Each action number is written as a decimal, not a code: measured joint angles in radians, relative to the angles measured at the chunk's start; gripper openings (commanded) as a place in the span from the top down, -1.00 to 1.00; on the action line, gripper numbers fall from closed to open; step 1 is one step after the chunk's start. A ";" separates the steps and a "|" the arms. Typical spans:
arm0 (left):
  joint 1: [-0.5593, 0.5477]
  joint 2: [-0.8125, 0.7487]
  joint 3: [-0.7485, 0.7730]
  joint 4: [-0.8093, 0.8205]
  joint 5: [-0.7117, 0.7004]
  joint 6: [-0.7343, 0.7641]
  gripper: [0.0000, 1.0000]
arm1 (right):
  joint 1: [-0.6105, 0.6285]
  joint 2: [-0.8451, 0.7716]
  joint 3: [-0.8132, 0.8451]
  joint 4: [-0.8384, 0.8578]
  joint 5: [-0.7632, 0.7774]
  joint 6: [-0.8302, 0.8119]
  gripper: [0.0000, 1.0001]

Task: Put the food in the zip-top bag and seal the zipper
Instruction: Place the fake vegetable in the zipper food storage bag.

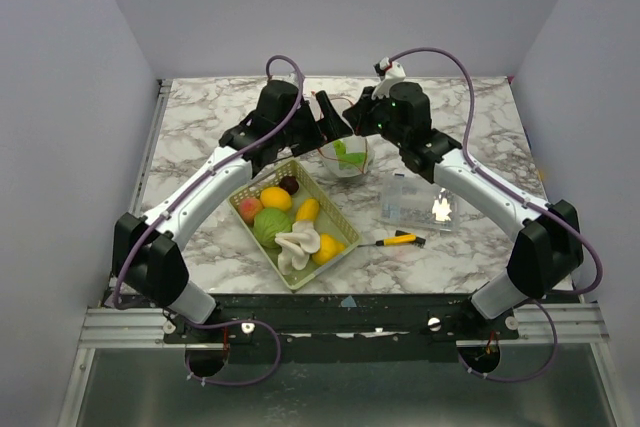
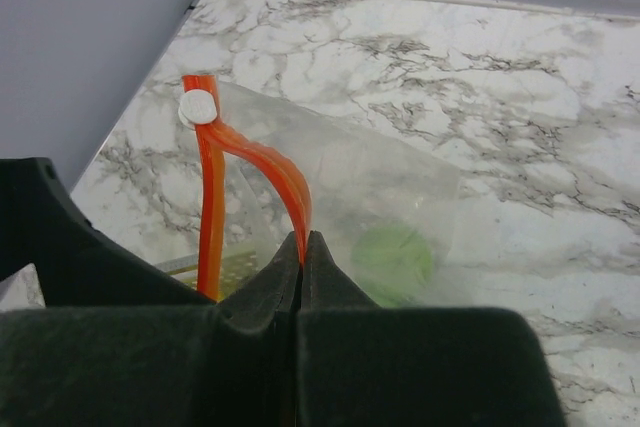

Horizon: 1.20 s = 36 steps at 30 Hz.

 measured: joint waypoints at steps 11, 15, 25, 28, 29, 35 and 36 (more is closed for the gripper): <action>0.035 -0.276 -0.154 0.069 0.084 0.090 -0.87 | 0.004 0.000 -0.027 -0.003 0.007 -0.023 0.99; 0.042 -0.358 -0.237 0.066 0.064 0.146 -0.86 | 0.006 -0.004 -0.028 -0.004 0.013 -0.033 0.99; 0.077 -0.411 -0.470 -0.046 -0.019 0.200 -0.97 | 0.006 -0.076 -0.028 -0.030 0.072 -0.083 0.99; 0.080 -0.416 -0.480 -0.091 -0.056 0.211 -0.97 | 0.006 -0.079 -0.025 -0.017 0.084 -0.102 0.99; 0.080 -0.418 -0.480 -0.101 -0.068 0.216 -0.97 | 0.006 -0.073 -0.023 -0.017 0.085 -0.105 0.99; 0.080 -0.414 -0.474 -0.182 -0.166 0.256 -0.92 | 0.005 -0.024 -0.063 0.017 0.004 -0.101 0.99; 0.080 -0.410 -0.474 -0.192 -0.181 0.260 -0.89 | 0.006 -0.021 -0.083 0.022 -0.019 -0.099 0.99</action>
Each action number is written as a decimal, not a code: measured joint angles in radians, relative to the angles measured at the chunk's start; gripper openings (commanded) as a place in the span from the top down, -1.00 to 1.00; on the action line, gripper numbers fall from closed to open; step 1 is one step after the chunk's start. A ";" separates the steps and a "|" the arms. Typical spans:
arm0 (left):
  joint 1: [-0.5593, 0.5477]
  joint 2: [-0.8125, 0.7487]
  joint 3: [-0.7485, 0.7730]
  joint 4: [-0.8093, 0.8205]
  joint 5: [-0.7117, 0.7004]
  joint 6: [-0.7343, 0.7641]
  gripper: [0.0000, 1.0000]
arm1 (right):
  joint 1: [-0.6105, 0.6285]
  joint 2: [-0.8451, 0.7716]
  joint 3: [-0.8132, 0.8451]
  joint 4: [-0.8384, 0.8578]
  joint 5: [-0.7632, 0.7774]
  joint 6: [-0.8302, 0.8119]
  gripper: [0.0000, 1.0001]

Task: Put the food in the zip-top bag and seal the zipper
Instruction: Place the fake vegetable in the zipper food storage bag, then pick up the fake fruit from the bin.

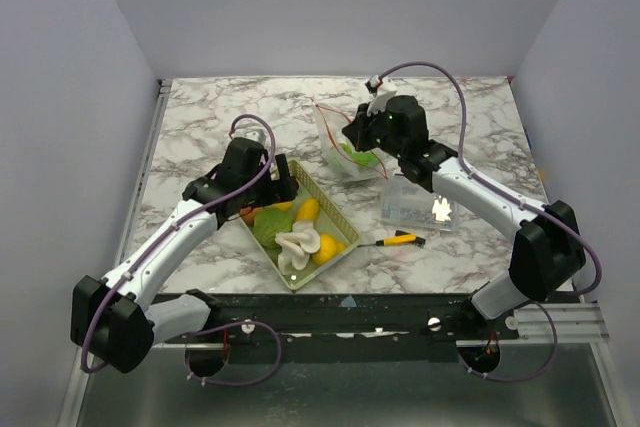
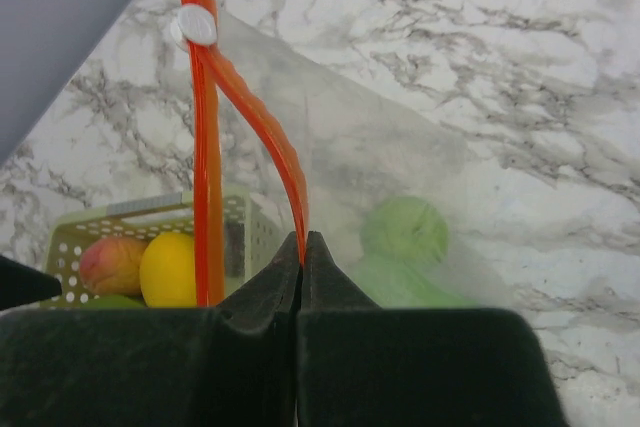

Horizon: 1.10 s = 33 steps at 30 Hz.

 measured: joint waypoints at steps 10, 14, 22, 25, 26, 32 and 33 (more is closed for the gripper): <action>0.004 0.178 0.026 -0.094 -0.237 0.004 -0.54 | 0.001 -0.039 -0.089 0.008 -0.015 -0.063 0.99; 0.006 0.251 0.073 -0.134 -0.319 0.004 -0.54 | 0.001 -0.080 -0.130 0.020 0.005 -0.084 0.99; 0.005 0.271 0.100 -0.170 -0.406 0.005 -0.51 | 0.001 -0.099 -0.143 0.029 0.007 -0.096 0.99; 0.008 0.305 0.100 -0.170 -0.409 0.004 -0.50 | 0.001 -0.103 -0.147 0.032 0.007 -0.097 0.99; 0.010 0.325 0.100 -0.169 -0.409 0.004 -0.51 | 0.001 -0.104 -0.148 0.032 0.007 -0.097 0.99; 0.011 0.399 0.100 -0.155 -0.407 0.000 -0.23 | 0.001 -0.104 -0.154 0.037 0.007 -0.096 0.99; 0.011 0.402 0.099 -0.151 -0.406 0.002 -0.14 | 0.001 -0.104 -0.154 0.038 0.007 -0.097 0.99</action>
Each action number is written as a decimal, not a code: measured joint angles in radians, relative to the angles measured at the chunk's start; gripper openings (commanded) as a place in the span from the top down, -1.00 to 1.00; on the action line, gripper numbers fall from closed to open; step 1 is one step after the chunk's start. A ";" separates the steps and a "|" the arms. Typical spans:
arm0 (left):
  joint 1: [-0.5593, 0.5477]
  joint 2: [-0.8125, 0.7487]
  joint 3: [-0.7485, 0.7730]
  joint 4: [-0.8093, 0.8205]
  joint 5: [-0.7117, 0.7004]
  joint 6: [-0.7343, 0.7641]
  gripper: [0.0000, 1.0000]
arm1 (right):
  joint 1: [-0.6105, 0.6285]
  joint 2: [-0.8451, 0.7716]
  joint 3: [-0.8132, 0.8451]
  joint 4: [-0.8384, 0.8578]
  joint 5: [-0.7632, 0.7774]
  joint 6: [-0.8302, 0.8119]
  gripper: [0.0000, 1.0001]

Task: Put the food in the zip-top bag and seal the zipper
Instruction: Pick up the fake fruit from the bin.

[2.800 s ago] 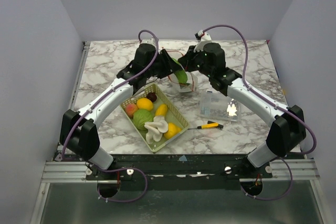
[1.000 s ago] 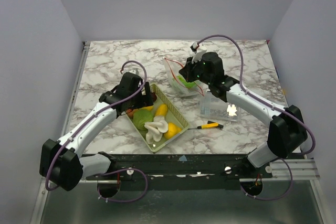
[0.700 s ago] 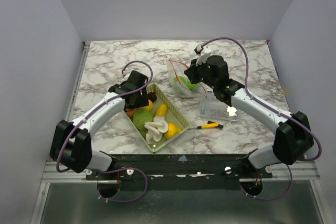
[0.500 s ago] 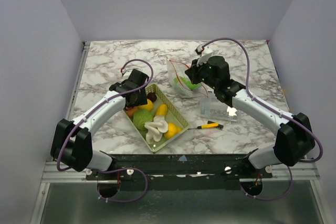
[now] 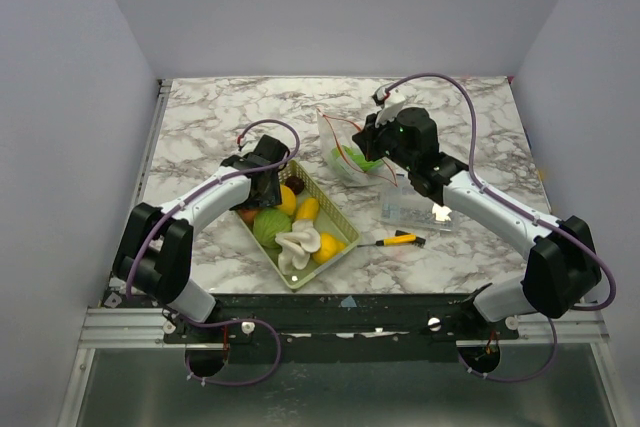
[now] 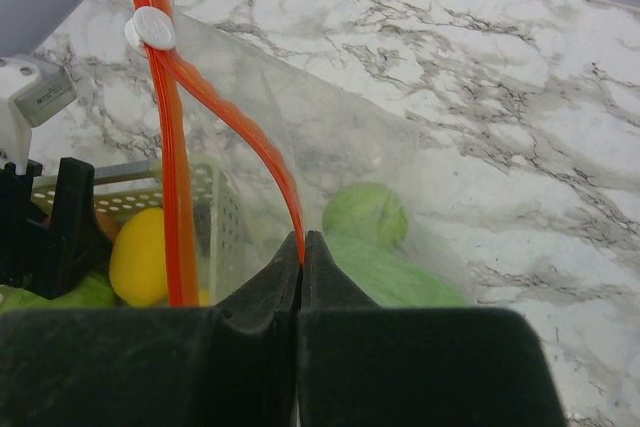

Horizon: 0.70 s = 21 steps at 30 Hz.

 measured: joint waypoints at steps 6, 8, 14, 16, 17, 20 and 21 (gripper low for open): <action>0.000 0.003 -0.001 0.011 0.018 0.010 0.38 | 0.000 0.000 0.000 0.002 0.000 0.000 0.99; 0.000 -0.004 -0.002 0.014 0.020 0.016 0.46 | 0.000 0.000 0.000 0.003 0.000 0.000 0.99; 0.000 -0.109 -0.002 0.021 0.047 0.031 0.64 | 0.000 0.001 0.000 0.004 0.000 0.001 0.99; 0.000 -0.159 0.000 0.021 0.060 0.036 0.68 | 0.000 0.003 0.000 0.005 0.000 0.001 0.99; 0.000 -0.171 0.002 0.021 0.065 0.037 0.68 | 0.000 0.005 0.000 0.005 0.000 0.001 0.99; 0.000 -0.227 0.003 0.026 0.094 0.045 0.75 | 0.000 0.010 0.003 0.002 0.000 0.003 0.99; 0.000 -0.248 0.003 0.028 0.108 0.047 0.77 | 0.000 0.015 0.011 -0.004 0.000 0.006 0.99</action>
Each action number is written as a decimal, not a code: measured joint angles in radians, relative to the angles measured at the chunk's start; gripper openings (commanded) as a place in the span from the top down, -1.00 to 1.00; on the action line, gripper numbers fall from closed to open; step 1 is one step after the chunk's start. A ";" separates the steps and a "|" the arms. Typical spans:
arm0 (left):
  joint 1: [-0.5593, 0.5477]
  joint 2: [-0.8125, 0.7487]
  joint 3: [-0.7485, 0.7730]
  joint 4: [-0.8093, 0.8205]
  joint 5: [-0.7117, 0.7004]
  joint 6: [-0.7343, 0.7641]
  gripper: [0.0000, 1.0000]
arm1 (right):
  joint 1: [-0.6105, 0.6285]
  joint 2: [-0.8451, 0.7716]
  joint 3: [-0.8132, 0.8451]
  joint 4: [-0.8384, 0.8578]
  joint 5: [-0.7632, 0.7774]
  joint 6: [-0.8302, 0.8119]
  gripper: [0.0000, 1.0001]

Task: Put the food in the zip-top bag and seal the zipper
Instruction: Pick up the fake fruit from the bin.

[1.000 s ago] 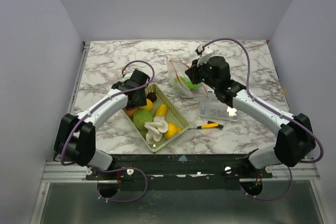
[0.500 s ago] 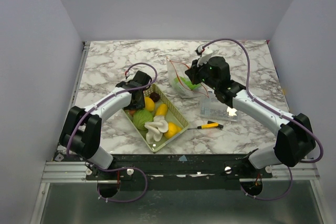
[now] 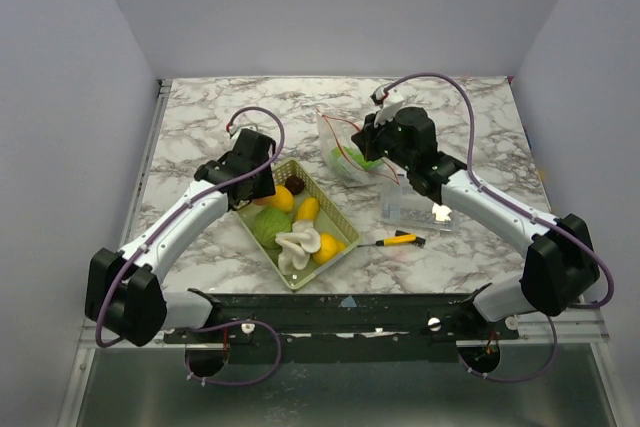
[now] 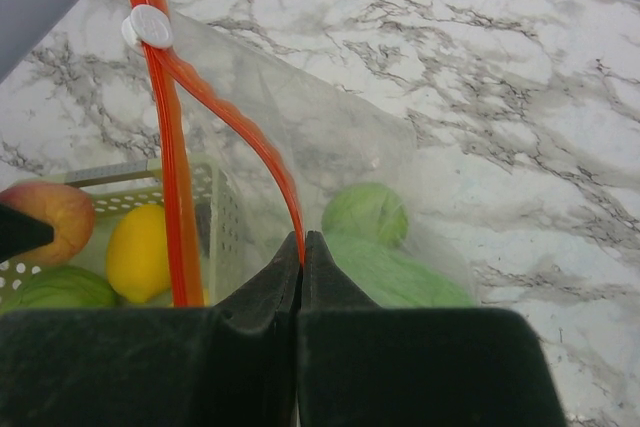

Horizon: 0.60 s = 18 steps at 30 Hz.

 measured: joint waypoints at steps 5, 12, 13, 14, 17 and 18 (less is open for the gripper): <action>0.000 -0.150 -0.002 0.064 0.113 0.004 0.86 | 0.000 0.027 0.067 -0.022 -0.006 0.016 0.99; 0.000 -0.320 -0.002 0.239 0.314 -0.013 0.96 | 0.000 0.046 0.216 -0.092 -0.006 0.022 0.99; 0.000 -0.328 -0.002 0.257 0.335 -0.017 0.97 | 0.000 0.046 0.232 -0.098 -0.005 0.022 0.99; 0.000 -0.334 -0.002 0.273 0.354 -0.021 0.97 | 0.000 0.045 0.247 -0.100 -0.004 0.022 0.99; 0.000 -0.350 -0.002 0.318 0.409 -0.030 0.97 | 0.000 0.033 0.247 -0.090 -0.005 0.027 0.99; 0.000 -0.356 -0.003 0.337 0.427 -0.035 0.97 | 0.000 0.032 0.240 -0.085 -0.005 0.032 0.99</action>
